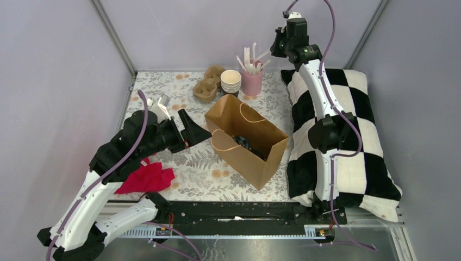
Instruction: Pack the takeout coffee
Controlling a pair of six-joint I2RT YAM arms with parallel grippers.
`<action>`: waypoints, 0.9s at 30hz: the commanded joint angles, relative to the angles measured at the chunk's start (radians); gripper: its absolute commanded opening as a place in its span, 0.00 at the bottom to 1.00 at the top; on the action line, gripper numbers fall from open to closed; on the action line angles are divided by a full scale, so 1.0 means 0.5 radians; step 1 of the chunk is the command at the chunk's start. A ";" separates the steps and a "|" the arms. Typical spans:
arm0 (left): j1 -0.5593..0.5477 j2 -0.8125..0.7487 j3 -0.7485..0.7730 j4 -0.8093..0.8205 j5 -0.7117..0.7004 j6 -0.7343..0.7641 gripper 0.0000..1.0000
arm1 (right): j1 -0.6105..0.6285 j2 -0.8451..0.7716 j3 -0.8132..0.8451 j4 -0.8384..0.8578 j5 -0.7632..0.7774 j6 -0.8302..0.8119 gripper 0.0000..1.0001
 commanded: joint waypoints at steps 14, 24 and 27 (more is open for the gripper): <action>-0.004 -0.115 0.028 0.119 -0.012 -0.033 0.95 | -0.001 -0.579 0.003 -0.245 -0.056 -0.031 0.00; -0.003 -0.096 0.082 0.143 0.001 -0.010 0.95 | -0.001 -1.152 -0.321 -0.301 -0.480 0.123 0.00; -0.004 -0.109 0.092 0.150 0.004 -0.017 0.95 | -0.001 -1.391 -0.542 -0.211 -0.785 0.147 0.00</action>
